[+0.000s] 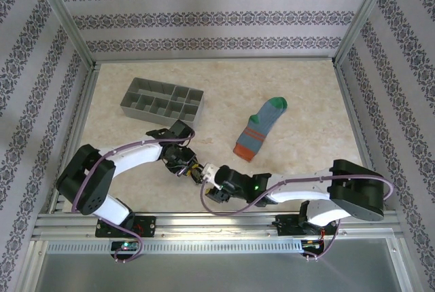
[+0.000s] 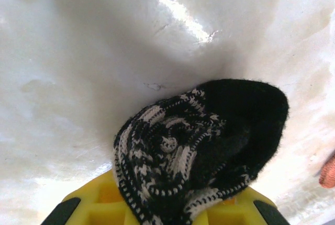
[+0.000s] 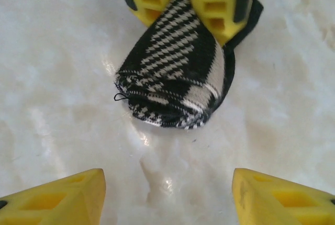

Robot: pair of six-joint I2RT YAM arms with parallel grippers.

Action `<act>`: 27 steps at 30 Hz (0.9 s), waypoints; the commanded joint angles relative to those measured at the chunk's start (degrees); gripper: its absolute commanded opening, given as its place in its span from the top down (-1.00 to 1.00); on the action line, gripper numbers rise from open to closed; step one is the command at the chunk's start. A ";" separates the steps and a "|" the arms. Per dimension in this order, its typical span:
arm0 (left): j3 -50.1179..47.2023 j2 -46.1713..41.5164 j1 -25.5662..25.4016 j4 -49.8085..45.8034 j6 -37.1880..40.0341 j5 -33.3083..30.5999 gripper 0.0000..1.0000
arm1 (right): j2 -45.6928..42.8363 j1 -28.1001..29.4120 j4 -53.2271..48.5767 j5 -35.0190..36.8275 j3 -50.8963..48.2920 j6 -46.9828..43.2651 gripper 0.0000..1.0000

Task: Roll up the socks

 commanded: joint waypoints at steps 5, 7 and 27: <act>0.14 5.38 1.61 -14.18 5.00 -3.08 1.00 | 8.93 3.30 -0.42 15.31 9.12 -11.70 -0.54; 0.73 5.92 1.83 -14.35 5.75 -2.93 1.00 | 10.82 3.41 -0.42 15.28 10.74 -12.27 -0.55; -3.74 -3.68 2.54 -3.74 5.35 -1.91 -0.07 | 19.60 -7.69 -7.80 -10.38 10.20 5.94 1.00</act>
